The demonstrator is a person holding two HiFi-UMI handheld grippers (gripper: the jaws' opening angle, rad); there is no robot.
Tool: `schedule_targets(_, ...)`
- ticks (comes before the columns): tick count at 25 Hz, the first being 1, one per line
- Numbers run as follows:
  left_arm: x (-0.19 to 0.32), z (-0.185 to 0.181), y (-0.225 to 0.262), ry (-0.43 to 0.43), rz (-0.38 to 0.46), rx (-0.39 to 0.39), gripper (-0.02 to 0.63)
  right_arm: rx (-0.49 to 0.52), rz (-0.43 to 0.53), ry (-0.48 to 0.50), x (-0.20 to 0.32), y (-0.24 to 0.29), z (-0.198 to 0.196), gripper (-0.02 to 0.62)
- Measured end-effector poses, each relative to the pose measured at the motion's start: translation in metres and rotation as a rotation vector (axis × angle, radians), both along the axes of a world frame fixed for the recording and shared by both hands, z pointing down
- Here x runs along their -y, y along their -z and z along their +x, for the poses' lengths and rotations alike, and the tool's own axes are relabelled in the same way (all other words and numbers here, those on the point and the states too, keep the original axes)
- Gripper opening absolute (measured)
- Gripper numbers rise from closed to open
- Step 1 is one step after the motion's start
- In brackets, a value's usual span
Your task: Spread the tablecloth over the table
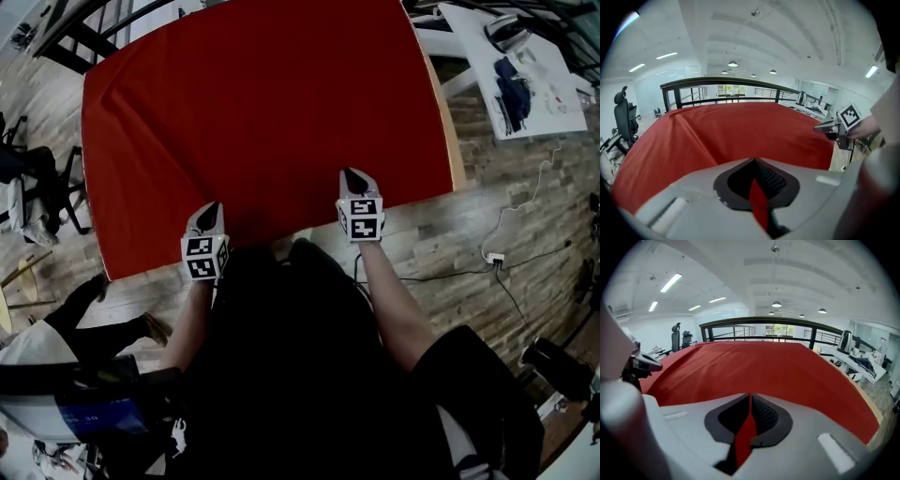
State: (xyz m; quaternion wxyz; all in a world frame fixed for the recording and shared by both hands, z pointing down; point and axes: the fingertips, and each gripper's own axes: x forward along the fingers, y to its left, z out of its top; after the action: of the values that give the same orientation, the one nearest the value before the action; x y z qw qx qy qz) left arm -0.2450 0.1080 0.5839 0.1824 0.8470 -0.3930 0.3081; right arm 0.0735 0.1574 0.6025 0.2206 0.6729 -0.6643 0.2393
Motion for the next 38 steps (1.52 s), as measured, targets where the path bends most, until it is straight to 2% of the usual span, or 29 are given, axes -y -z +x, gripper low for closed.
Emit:
schedule_targets(2,0.003,0.014,0.002,-0.005,0.008,-0.002,0.008,-0.002,0.017,0.046,0.012,0.003,-0.013,0.022)
schedule_targets(4,0.004,0.031,0.000,-0.041,0.007,0.013,0.051,-0.018,0.019,0.058,0.024,0.005,-0.014,0.021)
schedule_targets(9,-0.008,0.069,-0.029,-0.154,-0.041,0.080,0.074,-0.063,-0.095,-0.020,0.030,-0.019,0.017,0.018)
schedule_targets(13,-0.024,0.085,-0.047,-0.197,-0.087,0.106,0.078,-0.090,-0.126,0.030,0.029,-0.027,0.020,0.014)
schedule_targets(17,-0.043,0.111,-0.051,-0.228,-0.105,0.099,0.072,-0.096,-0.127,0.061,0.025,-0.028,0.038,0.014)
schedule_targets(19,-0.050,0.129,-0.051,-0.252,-0.111,0.093,0.094,-0.089,-0.121,0.069,0.024,-0.028,0.054,0.014)
schedule_targets(24,-0.055,0.148,-0.049,-0.229,-0.124,0.080,0.108,-0.082,-0.095,0.160,0.035,-0.026,0.069,0.014)
schedule_targets(29,-0.085,0.174,-0.053,-0.331,-0.165,0.044,0.114,-0.095,-0.098,0.156,0.029,-0.030,0.080,0.014)
schedule_targets(31,-0.076,0.164,-0.047,-0.298,-0.114,0.039,0.104,-0.099,-0.096,0.166,0.031,-0.033,0.081,0.014)
schedule_targets(34,-0.036,0.124,-0.018,-0.149,0.000,0.021,0.080,-0.114,-0.107,0.160,0.029,-0.035,0.095,0.014)
schedule_targets(36,-0.004,0.069,-0.005,-0.030,0.035,0.039,0.087,-0.128,-0.099,0.138,0.027,-0.030,0.090,0.014)
schedule_targets(38,0.022,0.003,-0.005,0.085,0.031,0.082,0.084,-0.132,-0.080,0.104,0.023,-0.026,0.081,0.014)
